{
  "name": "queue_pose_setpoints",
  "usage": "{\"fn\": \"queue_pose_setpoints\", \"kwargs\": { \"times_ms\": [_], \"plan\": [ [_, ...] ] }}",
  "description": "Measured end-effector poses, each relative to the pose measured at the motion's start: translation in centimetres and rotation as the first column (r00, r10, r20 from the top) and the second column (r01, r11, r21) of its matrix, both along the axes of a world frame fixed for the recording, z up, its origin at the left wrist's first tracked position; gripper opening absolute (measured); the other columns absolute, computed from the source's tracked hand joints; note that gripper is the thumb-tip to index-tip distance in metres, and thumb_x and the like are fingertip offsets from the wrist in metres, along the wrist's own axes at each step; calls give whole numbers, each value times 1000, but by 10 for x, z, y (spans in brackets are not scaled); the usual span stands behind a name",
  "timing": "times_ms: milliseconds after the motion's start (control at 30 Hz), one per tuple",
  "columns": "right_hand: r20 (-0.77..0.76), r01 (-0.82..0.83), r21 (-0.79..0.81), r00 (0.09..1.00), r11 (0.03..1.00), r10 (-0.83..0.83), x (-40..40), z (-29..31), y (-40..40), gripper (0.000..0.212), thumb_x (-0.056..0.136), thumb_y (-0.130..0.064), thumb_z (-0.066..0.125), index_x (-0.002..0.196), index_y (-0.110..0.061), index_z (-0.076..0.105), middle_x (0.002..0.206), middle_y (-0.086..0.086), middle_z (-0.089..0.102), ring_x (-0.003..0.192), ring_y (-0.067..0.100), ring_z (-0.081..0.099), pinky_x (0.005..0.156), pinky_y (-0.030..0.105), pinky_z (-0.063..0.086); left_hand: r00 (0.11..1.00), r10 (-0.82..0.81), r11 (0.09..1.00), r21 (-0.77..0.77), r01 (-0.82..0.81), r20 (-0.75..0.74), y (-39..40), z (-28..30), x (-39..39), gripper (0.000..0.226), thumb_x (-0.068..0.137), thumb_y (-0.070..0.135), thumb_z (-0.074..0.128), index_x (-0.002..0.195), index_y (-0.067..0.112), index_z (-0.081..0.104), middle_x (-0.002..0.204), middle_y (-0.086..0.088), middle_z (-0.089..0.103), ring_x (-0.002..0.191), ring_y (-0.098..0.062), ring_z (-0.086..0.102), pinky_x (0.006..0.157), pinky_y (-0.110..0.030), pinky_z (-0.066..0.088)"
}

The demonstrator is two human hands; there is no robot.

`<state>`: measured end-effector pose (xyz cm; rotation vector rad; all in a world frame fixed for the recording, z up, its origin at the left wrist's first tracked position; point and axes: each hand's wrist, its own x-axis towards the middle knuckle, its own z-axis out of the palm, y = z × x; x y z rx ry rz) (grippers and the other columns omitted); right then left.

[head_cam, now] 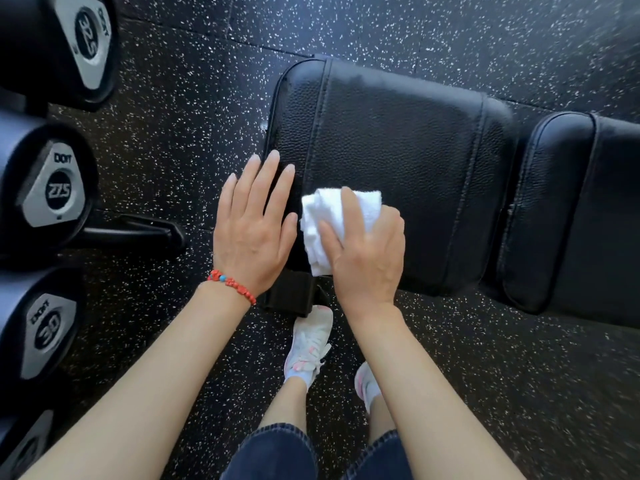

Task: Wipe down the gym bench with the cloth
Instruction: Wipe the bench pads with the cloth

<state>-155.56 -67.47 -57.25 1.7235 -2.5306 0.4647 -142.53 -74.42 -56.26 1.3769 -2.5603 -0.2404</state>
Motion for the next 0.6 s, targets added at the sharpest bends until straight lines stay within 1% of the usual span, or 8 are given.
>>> {"fn": "queue_pose_setpoints", "kwargs": {
  "times_ms": [67, 133, 200, 333, 400, 433, 533, 600],
  "plan": [
    [36, 39, -13, 999, 999, -38, -10, 0, -21, 43, 88, -44, 49, 112, -12, 64, 78, 16, 53, 64, 27, 46, 55, 31, 34, 1000, 15, 1000, 2, -15, -8, -1, 0, -9, 47, 95, 24, 35, 137, 4, 42, 145, -17, 38, 136, -29, 26, 111, -46, 20],
    [63, 133, -57, 990, 989, -130, -27, 1, -60, 41, 86, -44, 51, 107, -12, 67, 76, 18, 54, 62, 28, 49, 53, 30, 37, 999, 38, 999, 5, -38, -15, -4, -1, -19, 48, 94, 25, 36, 137, 3, 43, 146, -18, 38, 136, -29, 25, 111, -45, 17],
    [72, 205, -74, 977, 976, -199, -47, 4, -104, 43, 82, -44, 47, 102, -13, 69, 76, 18, 55, 62, 31, 52, 53, 30, 40, 999, 47, 999, 3, -47, -12, -6, -2, -30, 49, 94, 26, 37, 137, 3, 43, 146, -18, 38, 136, -29, 25, 112, -44, 16],
    [73, 174, 12, 982, 985, -174, -66, 6, -140, 43, 81, -46, 42, 95, -15, 69, 78, 16, 56, 64, 31, 53, 51, 31, 42, 999, 41, 999, 12, -41, 13, -5, -8, -47, 51, 93, 28, 40, 137, 3, 43, 146, -19, 37, 135, -30, 26, 112, -45, 17],
    [25, 133, -1, 991, 991, -133, -76, 5, -129, 44, 84, -45, 42, 100, -14, 67, 80, 17, 56, 66, 32, 53, 53, 32, 42, 998, 47, 999, 21, -48, 34, -4, -9, -49, 52, 92, 28, 41, 138, 4, 42, 147, -18, 36, 136, -30, 25, 112, -44, 17],
    [27, 122, 11, 992, 992, -122, -86, 6, -121, 45, 86, -46, 40, 107, -14, 64, 86, 19, 56, 71, 33, 53, 58, 34, 43, 998, 48, 999, 23, -49, 42, -3, -9, -49, 52, 92, 28, 41, 139, 5, 42, 147, -18, 35, 136, -30, 25, 112, -44, 17],
    [67, 162, 227, 981, 960, -182, -133, 14, -94, 51, 93, -50, 31, 130, -18, 47, 110, 23, 48, 97, 36, 46, 79, 38, 35, 998, 39, 999, 32, -41, 46, -4, -6, -49, 52, 92, 28, 41, 139, 5, 41, 147, -17, 35, 136, -30, 25, 112, -45, 19],
    [44, 245, 278, 963, 929, -267, -162, 20, -76, 53, 95, -52, 27, 135, -21, 41, 117, 22, 43, 105, 35, 42, 86, 36, 30, 998, 39, 999, 36, -41, 46, -4, -6, -49, 53, 92, 28, 42, 139, 5, 41, 147, -18, 35, 137, -30, 25, 112, -45, 18]
  ]
}}
